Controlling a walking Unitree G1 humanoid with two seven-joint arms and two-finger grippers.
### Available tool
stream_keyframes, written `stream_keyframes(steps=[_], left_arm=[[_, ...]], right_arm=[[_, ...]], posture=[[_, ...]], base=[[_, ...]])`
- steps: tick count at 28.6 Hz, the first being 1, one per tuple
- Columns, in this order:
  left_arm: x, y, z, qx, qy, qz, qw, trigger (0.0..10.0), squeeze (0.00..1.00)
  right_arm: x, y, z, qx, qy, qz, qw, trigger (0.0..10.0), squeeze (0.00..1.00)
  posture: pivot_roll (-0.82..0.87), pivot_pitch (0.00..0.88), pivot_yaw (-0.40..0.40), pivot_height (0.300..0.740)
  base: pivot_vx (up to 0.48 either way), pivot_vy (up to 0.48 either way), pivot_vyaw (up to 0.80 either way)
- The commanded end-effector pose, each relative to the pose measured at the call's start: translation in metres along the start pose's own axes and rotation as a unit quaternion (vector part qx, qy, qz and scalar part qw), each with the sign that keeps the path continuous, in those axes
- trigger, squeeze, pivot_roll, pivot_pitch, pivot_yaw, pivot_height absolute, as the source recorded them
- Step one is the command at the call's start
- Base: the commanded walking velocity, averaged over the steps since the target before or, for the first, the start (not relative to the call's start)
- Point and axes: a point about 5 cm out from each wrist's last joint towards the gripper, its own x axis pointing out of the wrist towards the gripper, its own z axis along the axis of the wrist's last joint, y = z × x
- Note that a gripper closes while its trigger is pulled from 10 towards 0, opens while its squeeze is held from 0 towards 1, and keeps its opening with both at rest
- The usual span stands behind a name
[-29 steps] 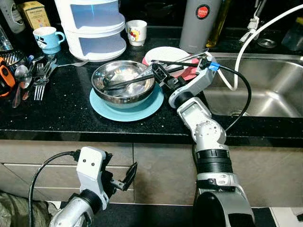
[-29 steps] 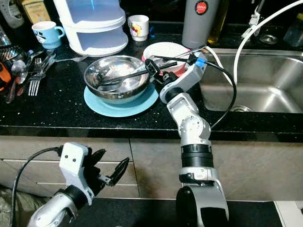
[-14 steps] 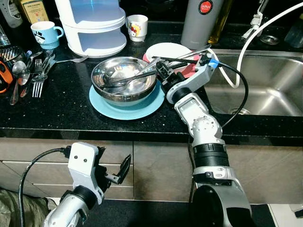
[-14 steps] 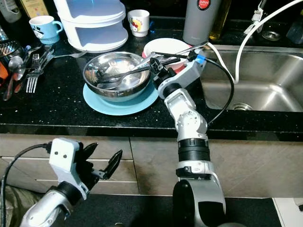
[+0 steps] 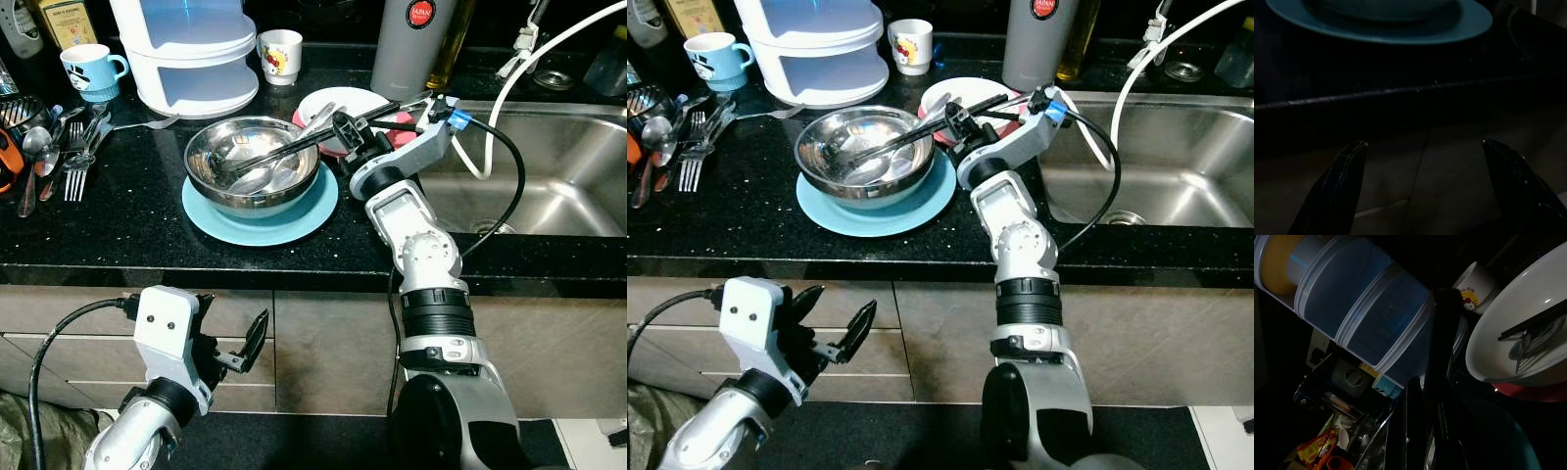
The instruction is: Kitchen organization
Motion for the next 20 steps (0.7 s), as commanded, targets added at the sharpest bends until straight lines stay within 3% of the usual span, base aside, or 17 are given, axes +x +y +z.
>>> stream_keyframes(steps=[1,11,17,20], left_arm=[[0.000,0.002,0.002,0.008,0.002,0.000,1.000,10.0,0.00],[0.009,0.005,0.012,0.018,-0.018,-0.004,1.000,10.0,0.00],[0.018,0.005,0.022,0.020,-0.042,-0.004,0.999,10.0,0.00],[0.023,0.005,0.024,0.020,-0.048,-0.007,0.999,10.0,0.00]], right_arm=[[-0.001,-0.003,-0.005,0.003,0.012,-0.006,1.000,0.0,0.00],[-0.005,0.003,0.012,0.013,-0.009,0.027,1.000,0.0,0.00],[-0.013,0.033,0.035,0.040,-0.026,0.147,0.988,0.0,0.00],[-0.015,0.042,0.044,0.051,-0.034,0.177,0.982,0.0,0.00]], posture=[[0.15,0.035,0.002,0.740],[0.15,0.009,0.005,0.740],[0.14,0.000,0.001,0.740],[0.13,0.000,0.002,0.740]], base=[[0.000,0.000,0.00],[0.000,0.000,0.00],[0.000,0.000,0.00],[0.000,0.000,0.00]])
